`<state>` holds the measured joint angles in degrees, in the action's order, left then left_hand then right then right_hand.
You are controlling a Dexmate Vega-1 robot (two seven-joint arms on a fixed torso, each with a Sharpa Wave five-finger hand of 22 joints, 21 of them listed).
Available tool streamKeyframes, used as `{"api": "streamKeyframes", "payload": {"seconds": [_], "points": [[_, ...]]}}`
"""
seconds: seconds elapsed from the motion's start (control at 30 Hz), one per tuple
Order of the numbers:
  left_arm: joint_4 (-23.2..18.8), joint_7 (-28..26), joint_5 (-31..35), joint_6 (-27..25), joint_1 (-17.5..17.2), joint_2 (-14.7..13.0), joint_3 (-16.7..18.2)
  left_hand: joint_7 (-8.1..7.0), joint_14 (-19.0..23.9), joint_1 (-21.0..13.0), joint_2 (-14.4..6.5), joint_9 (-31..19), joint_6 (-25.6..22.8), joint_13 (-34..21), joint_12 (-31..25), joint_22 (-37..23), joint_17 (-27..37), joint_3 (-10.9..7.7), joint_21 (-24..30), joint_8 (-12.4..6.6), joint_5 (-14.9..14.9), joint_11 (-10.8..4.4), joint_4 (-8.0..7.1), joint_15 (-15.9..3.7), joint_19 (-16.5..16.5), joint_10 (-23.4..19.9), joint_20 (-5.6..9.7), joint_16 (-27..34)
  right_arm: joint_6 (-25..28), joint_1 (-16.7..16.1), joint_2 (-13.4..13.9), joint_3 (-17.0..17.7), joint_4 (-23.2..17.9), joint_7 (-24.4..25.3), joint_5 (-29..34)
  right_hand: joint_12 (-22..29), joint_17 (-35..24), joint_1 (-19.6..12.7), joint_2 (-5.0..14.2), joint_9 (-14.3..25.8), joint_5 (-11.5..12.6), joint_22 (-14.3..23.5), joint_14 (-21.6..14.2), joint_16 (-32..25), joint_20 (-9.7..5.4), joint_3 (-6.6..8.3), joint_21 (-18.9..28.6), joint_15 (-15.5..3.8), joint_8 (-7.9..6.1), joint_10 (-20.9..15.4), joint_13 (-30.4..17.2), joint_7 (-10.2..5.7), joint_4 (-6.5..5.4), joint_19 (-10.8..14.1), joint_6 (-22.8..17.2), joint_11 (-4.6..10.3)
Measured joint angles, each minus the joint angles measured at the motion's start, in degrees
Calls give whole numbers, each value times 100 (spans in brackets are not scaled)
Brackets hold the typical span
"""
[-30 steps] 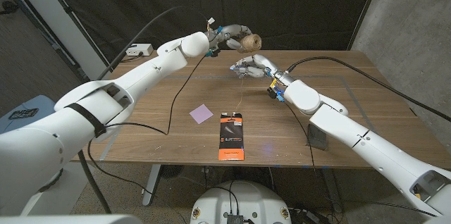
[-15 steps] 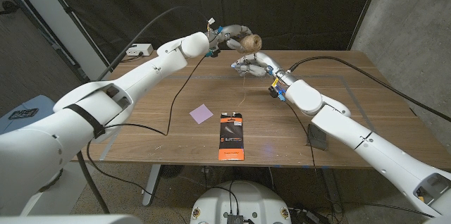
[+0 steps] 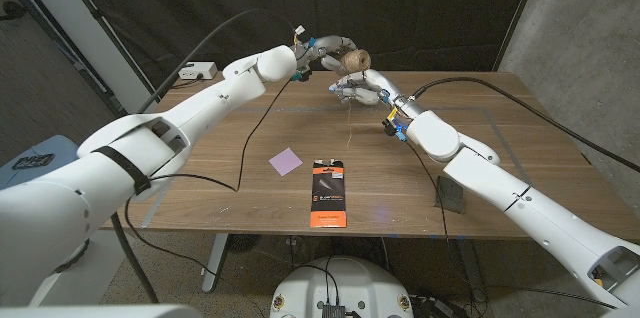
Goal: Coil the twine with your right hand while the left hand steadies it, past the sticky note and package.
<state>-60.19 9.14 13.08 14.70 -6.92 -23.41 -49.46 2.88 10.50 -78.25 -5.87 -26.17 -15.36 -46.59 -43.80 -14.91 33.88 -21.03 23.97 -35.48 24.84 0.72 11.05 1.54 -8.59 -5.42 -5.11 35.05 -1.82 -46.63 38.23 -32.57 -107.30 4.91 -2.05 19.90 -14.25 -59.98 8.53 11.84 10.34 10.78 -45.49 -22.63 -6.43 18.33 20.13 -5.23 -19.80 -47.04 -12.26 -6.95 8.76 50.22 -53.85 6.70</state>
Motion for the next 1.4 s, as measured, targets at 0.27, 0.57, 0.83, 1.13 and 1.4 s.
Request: {"api": "streamKeyframes", "payload": {"seconds": [0.27, 0.57, 0.83, 1.13, 1.4], "points": [[63, 5, 0, 19, 29, 33, -26, 1, 0, 0, 0, 0, 0, -1, 38, 0, 0, 0, 0, 0, 1, 0, 0, 0, 0, 0, 0, 0, -42, -18, -3, 44, -7, 20, -21, -10, 0, 0, 0, 1, 0, 0, 0, 0, 0, 0, 1, 0, 1, 0, 0, 0, 0, 0, 1, 0], [87, 9, -2, 24, 37, 50, -46, 1, 0, 0, 0, 0, 1, -6, 38, 0, 0, 0, 21, 0, 41, 0, 0, 0, 13, 0, -13, -2, -78, -54, -3, 84, -43, 58, -31, -22, -12, 0, 0, 3, 0, 0, 1, 0, 0, 0, 1, 1, 17, 0, 0, 0, 0, 0, 2, -1], [82, 20, -2, 39, 41, 52, -68, -3, -1, 0, 0, 0, -4, -27, 38, 0, 0, 0, 21, 0, 41, 0, 0, 0, 32, 0, -32, -5, -85, -68, 17, 113, -92, 81, -19, -22, -27, 1, -1, 3, 0, -1, 2, 47, 0, 0, 22, 2, 22, -21, 0, 22, 0, 0, -19, -22], [-8, 20, 49, 6, 32, 25, -77, -11, -1, 0, 0, 0, -12, -27, 38, 0, 0, 0, 21, 0, 41, 0, 0, 0, 31, 0, -31, -23, -85, -53, 25, 119, -125, 82, 34, -47, -27, 1, -1, 6, 0, 8, -17, 48, 0, 1, 22, -17, 33, -21, 0, 22, 0, 0, -18, -22], [-41, 36, 64, -18, 15, 10, -80, -10, -1, 0, 0, 0, -12, -26, 38, 0, 0, -3, 21, 0, 62, 0, 2, 0, 63, 0, 0, -24, -136, 28, 10, 117, -127, 29, 59, -51, -26, 1, -1, 30, 0, 30, -28, 48, 0, -23, 46, -8, 35, -21, 0, 22, -23, 0, -17, -22]]}}
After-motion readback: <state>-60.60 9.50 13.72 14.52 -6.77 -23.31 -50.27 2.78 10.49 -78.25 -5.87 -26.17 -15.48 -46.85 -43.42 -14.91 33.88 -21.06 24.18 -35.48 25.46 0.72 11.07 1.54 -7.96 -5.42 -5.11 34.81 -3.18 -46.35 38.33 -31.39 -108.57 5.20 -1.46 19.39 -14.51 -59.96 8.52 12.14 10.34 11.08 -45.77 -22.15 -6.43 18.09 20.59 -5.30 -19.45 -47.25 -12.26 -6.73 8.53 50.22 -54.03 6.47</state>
